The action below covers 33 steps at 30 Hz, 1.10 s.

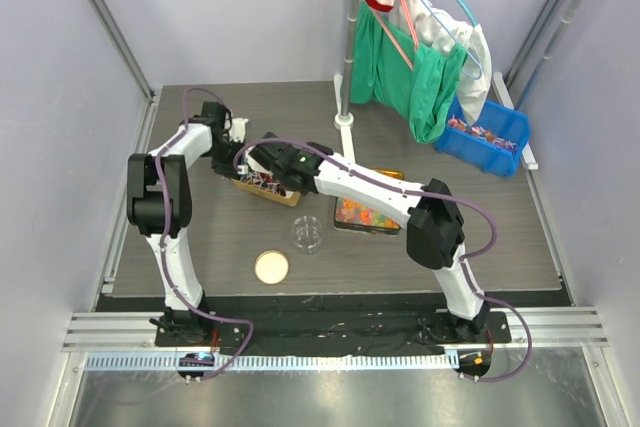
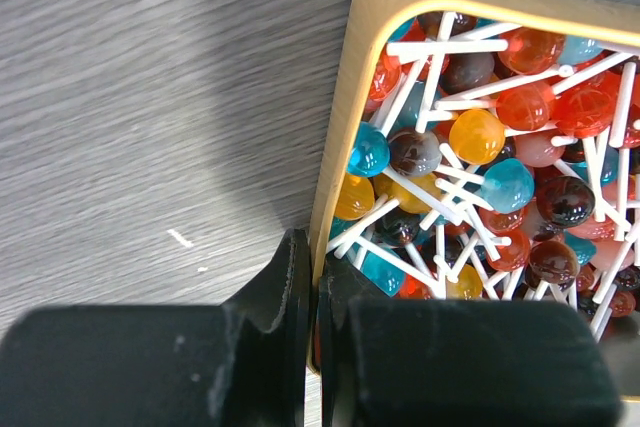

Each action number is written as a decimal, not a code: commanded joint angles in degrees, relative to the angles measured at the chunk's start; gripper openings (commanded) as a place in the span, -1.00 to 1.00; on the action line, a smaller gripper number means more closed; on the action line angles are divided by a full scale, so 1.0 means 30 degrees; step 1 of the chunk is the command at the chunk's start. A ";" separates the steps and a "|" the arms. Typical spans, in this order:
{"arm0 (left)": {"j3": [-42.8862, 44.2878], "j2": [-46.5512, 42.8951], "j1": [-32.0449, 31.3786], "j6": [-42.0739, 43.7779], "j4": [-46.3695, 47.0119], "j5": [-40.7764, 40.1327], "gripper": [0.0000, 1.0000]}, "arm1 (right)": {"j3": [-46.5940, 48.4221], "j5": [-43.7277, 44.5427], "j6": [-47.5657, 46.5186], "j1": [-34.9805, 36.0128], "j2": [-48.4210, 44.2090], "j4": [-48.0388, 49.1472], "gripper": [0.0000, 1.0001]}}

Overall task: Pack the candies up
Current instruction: Scoop the fake candies from the storage box.

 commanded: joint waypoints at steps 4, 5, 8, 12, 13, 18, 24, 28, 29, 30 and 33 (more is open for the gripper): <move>-0.0058 -0.1804 -0.1019 -0.0161 0.1411 -0.1167 -1.00 | 0.1335 0.2255 -0.1928 0.0076 0.1215 0.0310 -0.98; -0.0116 -0.1805 -0.1078 -0.0103 0.1469 -0.1255 -1.00 | 0.1394 0.2255 -0.2132 0.0076 0.1335 0.0164 -0.98; -0.0204 -0.1863 -0.1108 -0.0161 0.1704 -0.1344 -1.00 | 0.1482 0.1964 -0.2368 0.0221 0.1686 -0.0626 -0.98; -0.0351 -0.2126 -0.1108 -0.0219 0.2055 -0.1724 -1.00 | 0.1482 0.0997 -0.2544 0.0631 0.1746 -0.2295 -0.98; -0.0351 -0.2214 -0.1108 -0.0248 0.2114 -0.1841 -1.00 | 0.1482 0.0735 -0.2544 0.0749 0.1746 -0.2588 -0.99; -0.0556 -0.2830 -0.1108 -0.0190 0.2407 -0.2135 -1.00 | 0.1453 0.0117 -0.2457 0.0896 0.1863 -0.3733 -0.98; -0.0586 -0.2742 -0.1166 -0.0278 0.2378 -0.1755 -1.00 | 0.1978 -0.0644 -0.2252 0.0925 0.2827 -0.4582 -0.99; -0.0615 -0.3005 -0.1195 -0.0395 0.2408 -0.1725 -1.00 | 0.2798 -0.1084 -0.2018 0.0896 0.3734 -0.4876 -0.98; -0.0644 -0.3064 -0.1196 -0.0395 0.2465 -0.1638 -1.00 | 0.2975 -0.1171 -0.1901 0.0896 0.3941 -0.4876 -0.98; -0.0702 -0.3123 -0.1254 -0.0453 0.2495 -0.1637 -1.00 | 0.3382 -0.1288 -0.1842 0.0925 0.4175 -0.4876 -0.98; -0.0820 -0.3357 -0.1313 -0.0454 0.2583 -0.1607 -1.00 | 0.4640 -0.0998 -0.1198 0.0867 0.5288 -0.4876 -0.98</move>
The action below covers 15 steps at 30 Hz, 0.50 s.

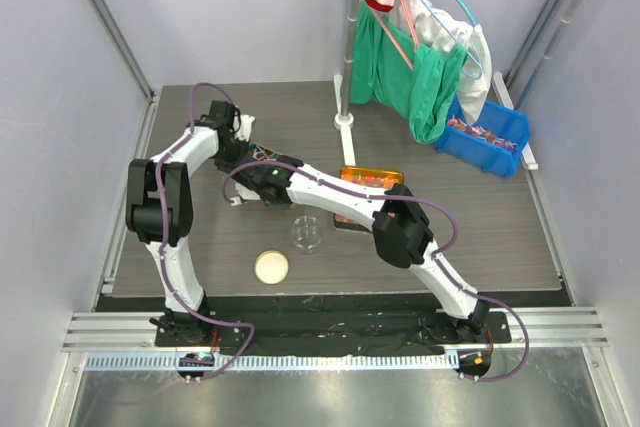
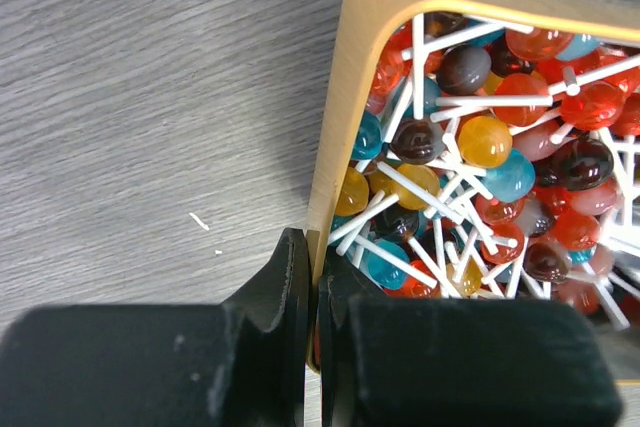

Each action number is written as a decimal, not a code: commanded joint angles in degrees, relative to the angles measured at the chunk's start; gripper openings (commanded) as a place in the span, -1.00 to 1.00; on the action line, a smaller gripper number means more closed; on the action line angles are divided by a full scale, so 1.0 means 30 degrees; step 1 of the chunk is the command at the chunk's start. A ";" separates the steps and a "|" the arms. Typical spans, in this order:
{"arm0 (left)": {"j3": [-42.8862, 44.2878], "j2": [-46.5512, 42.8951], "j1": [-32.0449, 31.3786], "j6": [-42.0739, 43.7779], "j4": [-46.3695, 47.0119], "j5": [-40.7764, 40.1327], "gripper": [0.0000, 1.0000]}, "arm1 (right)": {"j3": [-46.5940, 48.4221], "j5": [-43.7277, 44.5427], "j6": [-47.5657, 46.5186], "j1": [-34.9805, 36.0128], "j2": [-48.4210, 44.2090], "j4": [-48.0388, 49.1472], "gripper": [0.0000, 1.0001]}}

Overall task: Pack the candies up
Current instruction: Scoop the fake candies from the storage box.

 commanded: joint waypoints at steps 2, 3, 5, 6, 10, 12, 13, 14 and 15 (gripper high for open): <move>0.0120 -0.2076 -0.0111 -0.0476 0.1243 0.1168 -1.00 | 0.2140 -0.0487 0.1266 -0.0080 0.1839 -0.1058 -0.99; 0.0090 -0.2134 -0.0082 -0.0476 0.1330 0.1198 -1.00 | 0.2549 -0.0545 0.1645 -0.0051 0.2015 -0.0971 -0.98; 0.0061 -0.2193 -0.0082 -0.0534 0.1301 0.1227 -1.00 | 0.2903 -0.0574 0.1941 -0.0051 0.2395 -0.0650 -0.99; 0.0061 -0.2251 -0.0082 -0.0534 0.1330 0.1285 -1.00 | 0.3166 -0.0516 0.2174 -0.0051 0.2513 -0.0561 -0.99; 0.0061 -0.2369 -0.0082 -0.0651 0.1331 0.1549 -1.00 | 0.3725 -0.0545 0.2614 -0.0051 0.3129 0.0372 -0.99; 0.0032 -0.2398 -0.0082 -0.0652 0.1360 0.1608 -1.00 | 0.4075 -0.0720 0.2849 -0.0080 0.3422 0.0786 -0.98; 0.0002 -0.2398 -0.0082 -0.0652 0.1331 0.1666 -1.00 | 0.4193 -0.0953 0.2908 -0.0022 0.3510 0.1223 -0.98; 0.0002 -0.2398 -0.0082 -0.0652 0.1331 0.1696 -1.00 | 0.4455 -0.0955 0.2967 -0.0022 0.3598 0.1459 -0.99; 0.0002 -0.2369 -0.0111 -0.0681 0.1331 0.1754 -1.00 | 0.4516 -0.1042 0.3025 -0.0022 0.3743 0.1664 -0.98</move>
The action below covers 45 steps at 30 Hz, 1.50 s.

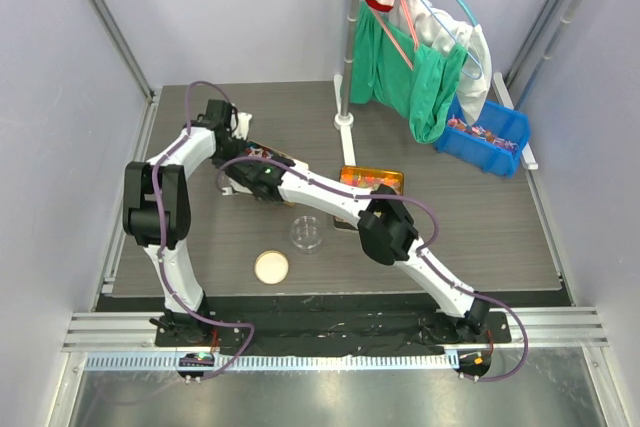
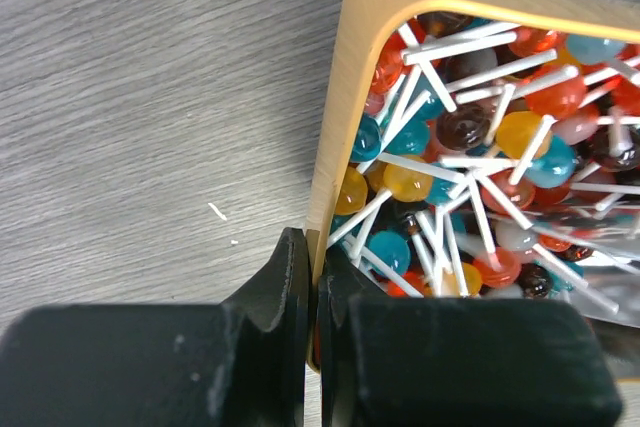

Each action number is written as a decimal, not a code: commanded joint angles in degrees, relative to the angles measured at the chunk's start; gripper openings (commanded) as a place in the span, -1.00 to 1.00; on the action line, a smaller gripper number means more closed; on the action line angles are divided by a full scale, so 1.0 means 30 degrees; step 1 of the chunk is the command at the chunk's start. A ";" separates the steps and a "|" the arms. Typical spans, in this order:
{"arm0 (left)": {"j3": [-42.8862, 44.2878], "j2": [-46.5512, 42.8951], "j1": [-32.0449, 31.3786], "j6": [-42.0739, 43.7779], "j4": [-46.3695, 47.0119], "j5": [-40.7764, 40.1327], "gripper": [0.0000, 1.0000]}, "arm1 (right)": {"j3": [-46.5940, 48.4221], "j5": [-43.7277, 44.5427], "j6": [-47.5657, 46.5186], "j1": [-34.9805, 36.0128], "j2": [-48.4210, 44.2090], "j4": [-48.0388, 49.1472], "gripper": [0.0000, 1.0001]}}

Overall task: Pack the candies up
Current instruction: Scoop the fake candies from the storage box.

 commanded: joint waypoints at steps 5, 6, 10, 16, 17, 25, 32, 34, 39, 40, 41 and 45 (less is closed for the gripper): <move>0.0293 -0.1698 -0.0096 -0.0696 0.1068 0.1944 -1.00 | 0.1063 -0.2051 0.1294 0.0409 0.0495 0.2590 -0.99; 0.0293 -0.1698 -0.0125 -0.0667 0.1097 0.1944 -1.00 | 0.1034 -0.2200 0.1324 0.0439 0.0495 0.2736 -0.99; 0.0264 -0.1699 -0.0096 -0.0637 0.1068 0.1944 -1.00 | 0.0479 -0.2494 0.1968 0.0468 0.0262 0.4080 -0.98; 0.0205 -0.1669 -0.0096 -0.0579 0.1098 0.1973 -1.00 | -0.1133 -0.3694 0.3432 0.0205 -0.0850 0.6102 -0.99; 0.0205 -0.1669 -0.0096 -0.0607 0.1098 0.1944 -1.00 | -0.1482 -0.3840 0.3637 0.0118 -0.1172 0.6252 -0.98; 0.0147 -0.1640 -0.0067 -0.0520 0.1127 0.1944 -1.00 | -0.2539 -0.4426 0.5277 -0.1549 -0.3164 0.6663 -0.99; 0.0205 -0.1406 -0.0067 -0.0490 0.1185 0.1885 -1.00 | -0.4295 -0.5130 0.5484 -0.2929 -0.5245 0.6926 -0.99; 0.0147 -0.1347 -0.0096 -0.0461 0.1186 0.1856 -1.00 | -0.4677 -0.5860 0.5689 -0.3280 -0.5713 0.7161 -0.99; 0.0147 -0.1318 -0.0067 -0.0461 0.1244 0.1710 -1.00 | -0.5498 -0.6330 0.5749 -0.3808 -0.6155 0.7424 -0.98; 0.0118 -0.1289 -0.0038 -0.0432 0.1244 0.1709 -1.00 | -0.5645 -0.6448 0.5720 -0.3809 -0.6213 0.7483 -0.98; 0.0118 -0.1288 -0.0038 -0.0432 0.1244 0.1651 -1.00 | -0.5965 -0.6478 0.5690 -0.3838 -0.6359 0.7513 -0.99; 0.0118 -0.1201 -0.0008 -0.0432 0.1244 0.1563 -1.00 | -0.6788 -0.6918 0.5339 -0.3897 -0.6887 0.7805 -0.99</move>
